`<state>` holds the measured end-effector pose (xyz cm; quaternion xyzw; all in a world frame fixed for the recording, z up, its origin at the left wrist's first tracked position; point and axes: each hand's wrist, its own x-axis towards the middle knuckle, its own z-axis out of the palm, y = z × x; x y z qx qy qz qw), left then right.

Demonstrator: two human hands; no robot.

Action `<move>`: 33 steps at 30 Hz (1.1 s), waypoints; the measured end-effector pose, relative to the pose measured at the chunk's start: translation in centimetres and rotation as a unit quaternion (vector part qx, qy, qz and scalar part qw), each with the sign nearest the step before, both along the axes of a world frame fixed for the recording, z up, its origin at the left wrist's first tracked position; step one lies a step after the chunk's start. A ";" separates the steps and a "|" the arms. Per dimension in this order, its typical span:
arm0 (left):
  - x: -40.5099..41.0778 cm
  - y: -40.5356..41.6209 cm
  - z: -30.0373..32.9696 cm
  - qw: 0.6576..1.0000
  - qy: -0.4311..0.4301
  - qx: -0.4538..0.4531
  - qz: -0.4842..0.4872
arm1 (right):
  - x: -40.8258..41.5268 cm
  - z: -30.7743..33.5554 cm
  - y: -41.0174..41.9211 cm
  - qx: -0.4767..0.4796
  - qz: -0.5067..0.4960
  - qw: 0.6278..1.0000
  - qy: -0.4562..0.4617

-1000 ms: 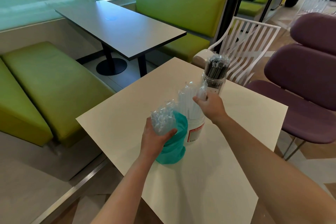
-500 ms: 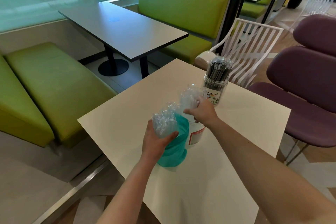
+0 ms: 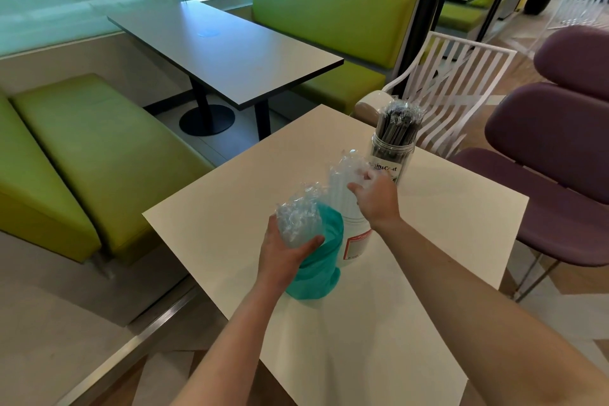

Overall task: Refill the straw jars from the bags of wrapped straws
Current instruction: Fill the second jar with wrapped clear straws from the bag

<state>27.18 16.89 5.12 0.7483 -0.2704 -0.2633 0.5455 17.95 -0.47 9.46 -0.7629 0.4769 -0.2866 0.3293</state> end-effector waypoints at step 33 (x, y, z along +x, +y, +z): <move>0.4 0.8 0.0 0.999 0.015 -0.020 -0.027 | -2.1 -0.4 6.3 0.162 0.168 0.972 -0.015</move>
